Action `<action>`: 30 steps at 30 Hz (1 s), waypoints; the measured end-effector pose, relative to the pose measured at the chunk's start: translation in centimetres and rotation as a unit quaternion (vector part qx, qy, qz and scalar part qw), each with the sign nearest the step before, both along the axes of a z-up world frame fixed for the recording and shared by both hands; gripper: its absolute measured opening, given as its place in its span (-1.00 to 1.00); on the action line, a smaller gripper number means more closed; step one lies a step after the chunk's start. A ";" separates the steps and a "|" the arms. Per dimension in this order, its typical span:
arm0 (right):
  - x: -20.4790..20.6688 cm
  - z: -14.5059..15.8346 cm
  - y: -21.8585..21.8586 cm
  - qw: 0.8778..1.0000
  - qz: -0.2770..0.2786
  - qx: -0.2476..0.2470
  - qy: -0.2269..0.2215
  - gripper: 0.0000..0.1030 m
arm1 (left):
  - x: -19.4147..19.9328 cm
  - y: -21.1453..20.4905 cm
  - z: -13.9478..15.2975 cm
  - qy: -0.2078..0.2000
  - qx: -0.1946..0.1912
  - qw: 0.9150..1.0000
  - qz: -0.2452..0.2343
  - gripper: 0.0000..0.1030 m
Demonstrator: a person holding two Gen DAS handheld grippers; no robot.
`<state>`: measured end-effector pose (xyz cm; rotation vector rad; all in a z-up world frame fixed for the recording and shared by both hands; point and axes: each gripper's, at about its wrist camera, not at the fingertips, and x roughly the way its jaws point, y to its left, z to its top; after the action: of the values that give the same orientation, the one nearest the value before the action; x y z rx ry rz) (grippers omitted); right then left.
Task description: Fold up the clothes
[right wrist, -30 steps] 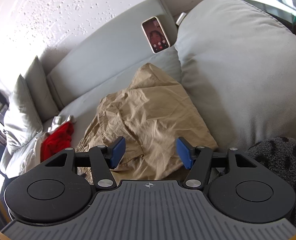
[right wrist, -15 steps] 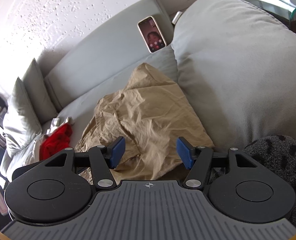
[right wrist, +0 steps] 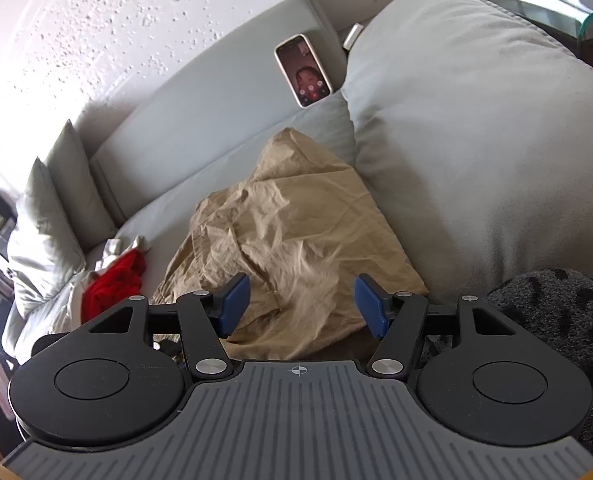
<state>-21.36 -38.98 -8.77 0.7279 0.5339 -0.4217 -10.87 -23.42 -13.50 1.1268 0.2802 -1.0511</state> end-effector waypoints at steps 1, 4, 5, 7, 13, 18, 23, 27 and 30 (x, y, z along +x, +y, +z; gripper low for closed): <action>0.0 0.0 -0.1 1.000 -0.001 0.002 0.000 0.25 | 0.2 0.1 0.4 0.012 -0.008 1.000 0.009 -0.78; 0.1 0.0 -0.1 1.000 -0.001 0.003 0.000 0.25 | 1.0 0.5 1.7 0.059 -0.039 0.997 0.039 -0.78; 0.1 0.0 -0.1 1.000 0.000 0.003 0.000 0.25 | 1.2 0.7 2.1 0.075 -0.051 0.995 0.050 -0.78; 0.2 0.0 -0.1 1.000 0.002 0.003 0.000 0.25 | 2.0 1.2 3.0 0.102 -0.079 0.989 0.074 -0.78; 0.3 0.2 0.0 1.000 0.008 0.000 0.000 0.25 | 4.9 2.2 4.9 0.194 -0.153 0.959 0.143 -0.79; 0.5 0.3 0.2 1.000 0.018 -0.004 -0.002 0.25 | 6.6 3.3 5.8 0.246 -0.199 0.931 0.179 -0.79; 0.8 0.2 0.5 0.999 0.041 0.000 -0.006 0.25 | 7.8 4.2 6.8 0.275 -0.238 0.909 0.206 -0.79; 1.3 -0.1 1.1 0.997 0.080 0.015 -0.013 0.25 | 9.0 4.9 7.6 0.301 -0.267 0.887 0.228 -0.79; 1.9 -0.6 1.7 0.992 0.119 0.034 -0.009 0.25 | 10.0 5.4 8.0 0.325 -0.287 0.867 0.245 -0.79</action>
<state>-19.42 -37.25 -9.40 0.7231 0.6120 -0.1759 -0.86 -18.01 -5.49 0.1101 0.6943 -0.9281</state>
